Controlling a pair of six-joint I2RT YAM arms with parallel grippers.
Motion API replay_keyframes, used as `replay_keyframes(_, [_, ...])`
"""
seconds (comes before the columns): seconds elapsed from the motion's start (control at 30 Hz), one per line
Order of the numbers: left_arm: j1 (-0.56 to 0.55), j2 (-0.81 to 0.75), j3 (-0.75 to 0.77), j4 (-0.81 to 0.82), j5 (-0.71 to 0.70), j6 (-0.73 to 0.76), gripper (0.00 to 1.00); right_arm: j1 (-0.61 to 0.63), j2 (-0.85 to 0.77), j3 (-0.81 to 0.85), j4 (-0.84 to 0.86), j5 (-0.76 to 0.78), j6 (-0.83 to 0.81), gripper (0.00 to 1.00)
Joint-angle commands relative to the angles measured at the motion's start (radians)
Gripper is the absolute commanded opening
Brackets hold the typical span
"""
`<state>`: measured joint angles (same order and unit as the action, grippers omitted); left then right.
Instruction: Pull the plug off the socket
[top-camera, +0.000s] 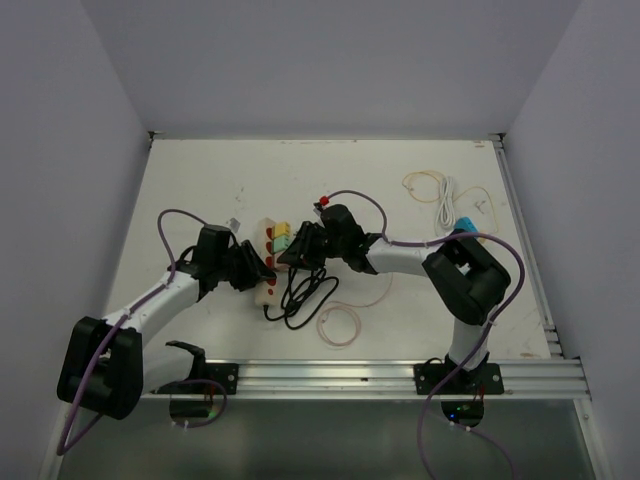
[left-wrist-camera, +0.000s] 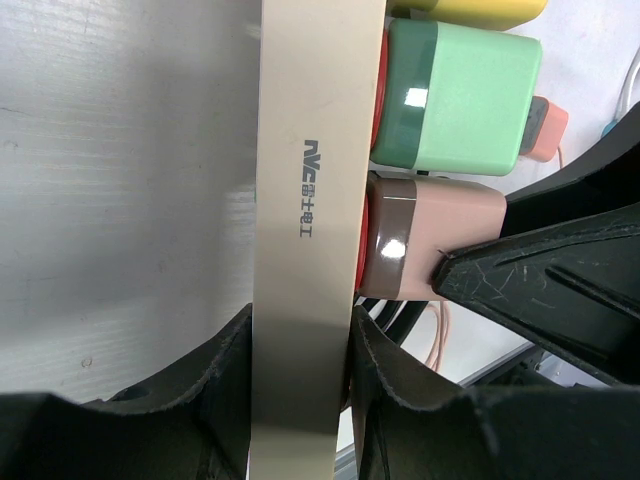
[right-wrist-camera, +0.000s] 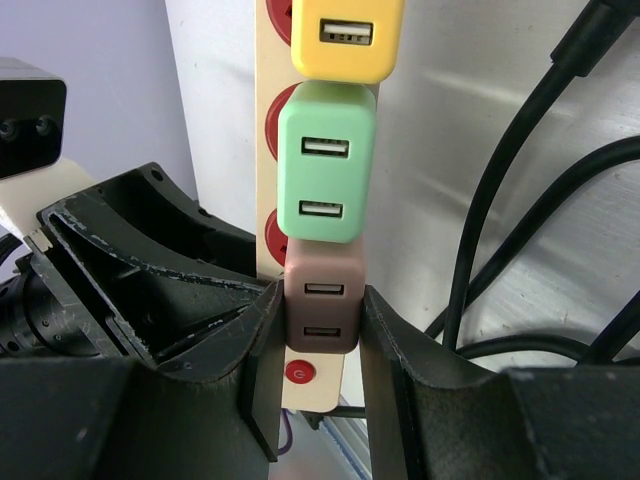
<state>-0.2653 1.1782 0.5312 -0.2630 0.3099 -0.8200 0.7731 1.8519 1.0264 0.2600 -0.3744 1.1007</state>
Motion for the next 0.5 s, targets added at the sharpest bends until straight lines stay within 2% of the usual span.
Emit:
replay_keyframes(0.0, [0.072,0.023,-0.025,-0.18,-0.505,-0.021,0.0,-0.063,-0.108,-0.014,-0.108,0.003,-0.045,0.0])
replay_keyframes(0.47, [0.072,0.043,-0.042,-0.19,-0.592,-0.021,0.0,-0.07,-0.138,-0.037,-0.133,0.006,-0.033,0.0])
